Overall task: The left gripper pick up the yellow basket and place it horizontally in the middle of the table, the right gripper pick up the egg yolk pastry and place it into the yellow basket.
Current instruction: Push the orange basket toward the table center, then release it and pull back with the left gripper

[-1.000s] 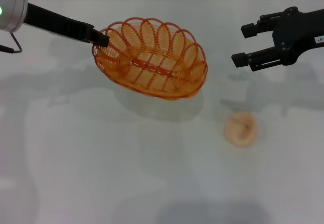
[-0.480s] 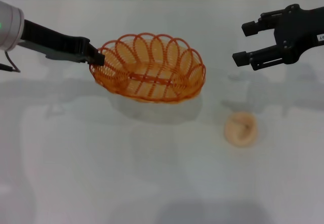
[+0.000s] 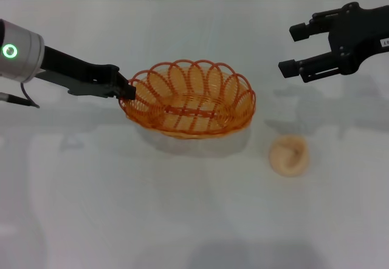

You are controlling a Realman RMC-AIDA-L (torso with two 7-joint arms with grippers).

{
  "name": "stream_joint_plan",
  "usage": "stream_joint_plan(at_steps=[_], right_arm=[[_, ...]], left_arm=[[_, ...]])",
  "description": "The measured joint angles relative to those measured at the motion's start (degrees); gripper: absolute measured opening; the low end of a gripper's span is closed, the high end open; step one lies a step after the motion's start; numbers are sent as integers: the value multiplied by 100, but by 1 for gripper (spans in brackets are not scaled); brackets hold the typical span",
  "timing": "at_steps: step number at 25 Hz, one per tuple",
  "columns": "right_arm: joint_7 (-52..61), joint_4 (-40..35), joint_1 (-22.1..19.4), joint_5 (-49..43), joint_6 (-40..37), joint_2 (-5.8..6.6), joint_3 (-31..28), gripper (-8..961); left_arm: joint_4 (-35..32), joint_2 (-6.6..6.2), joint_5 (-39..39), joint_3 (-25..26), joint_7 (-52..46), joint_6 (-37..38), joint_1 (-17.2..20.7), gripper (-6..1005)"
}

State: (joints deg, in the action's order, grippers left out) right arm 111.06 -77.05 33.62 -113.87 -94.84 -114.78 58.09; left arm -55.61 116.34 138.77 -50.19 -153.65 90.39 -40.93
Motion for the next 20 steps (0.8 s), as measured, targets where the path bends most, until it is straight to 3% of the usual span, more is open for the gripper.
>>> stream_joint_plan(at_steps=[20], right_arm=[[3, -111, 5, 8, -79, -5, 0, 768]], left_arm=[[613, 258, 128, -165, 138, -662, -98, 68]])
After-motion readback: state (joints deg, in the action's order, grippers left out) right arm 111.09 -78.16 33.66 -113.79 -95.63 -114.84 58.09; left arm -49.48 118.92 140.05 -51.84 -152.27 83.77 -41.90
